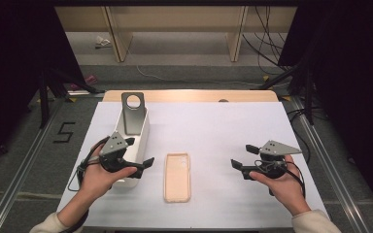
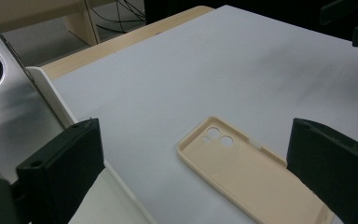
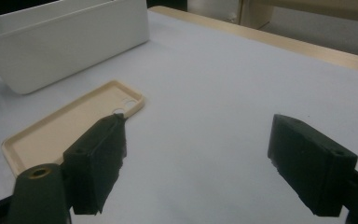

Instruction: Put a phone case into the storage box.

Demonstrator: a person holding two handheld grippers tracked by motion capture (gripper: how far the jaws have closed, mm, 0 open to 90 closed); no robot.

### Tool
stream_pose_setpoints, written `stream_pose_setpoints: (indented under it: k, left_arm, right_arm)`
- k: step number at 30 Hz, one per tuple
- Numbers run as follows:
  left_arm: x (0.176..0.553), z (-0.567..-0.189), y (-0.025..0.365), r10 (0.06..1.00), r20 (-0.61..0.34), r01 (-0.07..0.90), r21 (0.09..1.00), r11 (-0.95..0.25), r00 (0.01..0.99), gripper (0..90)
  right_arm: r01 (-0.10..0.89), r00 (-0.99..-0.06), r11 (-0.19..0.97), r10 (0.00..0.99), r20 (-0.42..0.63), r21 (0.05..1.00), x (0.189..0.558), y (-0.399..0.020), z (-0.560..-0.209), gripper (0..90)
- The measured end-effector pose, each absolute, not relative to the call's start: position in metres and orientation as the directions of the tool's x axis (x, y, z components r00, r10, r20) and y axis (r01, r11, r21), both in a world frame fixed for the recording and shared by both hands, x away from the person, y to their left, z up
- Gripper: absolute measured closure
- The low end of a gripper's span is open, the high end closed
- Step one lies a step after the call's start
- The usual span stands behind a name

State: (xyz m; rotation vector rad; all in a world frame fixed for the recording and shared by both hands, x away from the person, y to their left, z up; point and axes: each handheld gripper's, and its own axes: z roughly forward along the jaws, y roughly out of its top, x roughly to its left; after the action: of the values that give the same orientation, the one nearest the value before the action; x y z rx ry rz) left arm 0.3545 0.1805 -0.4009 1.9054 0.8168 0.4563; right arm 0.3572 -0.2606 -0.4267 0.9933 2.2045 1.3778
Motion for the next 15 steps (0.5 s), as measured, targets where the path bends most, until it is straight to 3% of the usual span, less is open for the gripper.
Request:
stream_pose_setpoints:
  k: [5, 9, 15]
  left_arm:
    - [0.352, -0.400, 0.175, 0.697, -0.029, 0.336, 0.890, -0.308, 0.716, 4.8]
    - [0.348, -0.399, 0.167, 0.675, 0.016, 0.307, 0.882, -0.356, 0.738, 11.3]
    - [0.342, -0.401, 0.151, 0.619, 0.060, 0.276, 0.858, -0.433, 0.783, 11.3]
  right_arm:
    - [0.376, -0.689, 0.278, 0.722, 0.066, 0.884, 0.357, -0.260, -0.427, 20.2]
    - [0.375, -0.688, 0.276, 0.722, 0.067, 0.885, 0.358, -0.261, -0.427, 20.2]
    - [0.375, -0.687, 0.275, 0.723, 0.067, 0.885, 0.357, -0.261, -0.427, 20.2]
